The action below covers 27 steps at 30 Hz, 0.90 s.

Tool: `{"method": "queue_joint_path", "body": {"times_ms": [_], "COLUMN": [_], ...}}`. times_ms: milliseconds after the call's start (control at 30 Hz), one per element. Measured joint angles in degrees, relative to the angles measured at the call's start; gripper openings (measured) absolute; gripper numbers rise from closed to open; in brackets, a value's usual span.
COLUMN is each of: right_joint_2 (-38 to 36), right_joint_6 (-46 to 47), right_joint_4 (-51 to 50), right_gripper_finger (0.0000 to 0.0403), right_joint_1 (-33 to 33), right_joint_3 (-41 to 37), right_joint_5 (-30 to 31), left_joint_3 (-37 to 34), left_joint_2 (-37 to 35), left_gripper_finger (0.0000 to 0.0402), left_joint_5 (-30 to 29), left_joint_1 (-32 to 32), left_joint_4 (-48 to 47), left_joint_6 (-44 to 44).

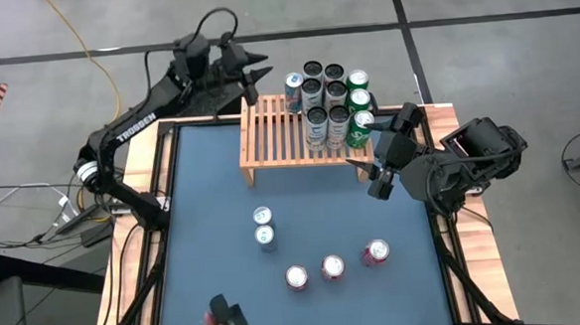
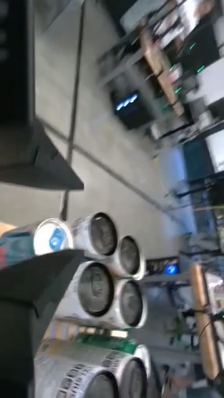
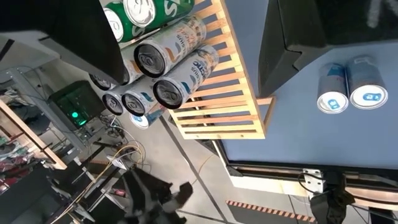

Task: Place canned beverage on shelf
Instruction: Put the top left blue soda can on the shelf

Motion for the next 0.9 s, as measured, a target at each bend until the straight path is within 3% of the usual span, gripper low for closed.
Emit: {"method": "queue_joint_path", "body": {"times_ms": [133, 267, 400, 600, 900], "right_joint_2": [0.00, 0.00, 0.00, -0.24, -0.22], "right_joint_6": [-0.38, -1.98, -2.98, -2.65, -1.11], "right_joint_4": [0.01, 0.00, 0.01, -0.01, 0.29], "right_gripper_finger": [0.0314, 0.0314, 0.0314, 0.0314, 0.0314], "right_joint_1": [-0.02, -0.02, -0.05, -1.84, -5.80], "right_joint_3": [-0.02, -0.02, -0.02, -0.02, -0.02], "right_joint_5": [0.00, 0.01, 0.02, 0.05, 0.09], "left_joint_3": [4.20, 8.82, 13.46, 14.40, 14.33], "left_joint_2": [5.37, 10.31, 13.05, 12.58, 12.58], "left_gripper_finger": [0.0223, 0.0276, 0.0294, 0.0293, 0.0293], "left_joint_5": [3.79, 3.50, 3.94, 7.00, -11.03], "left_joint_1": [0.96, 1.40, 1.62, 1.27, 1.12], "left_joint_4": [-5.17, -8.27, -13.23, -13.20, -13.06], "left_joint_6": [-1.98, -3.84, -3.10, 2.31, -4.52]}}
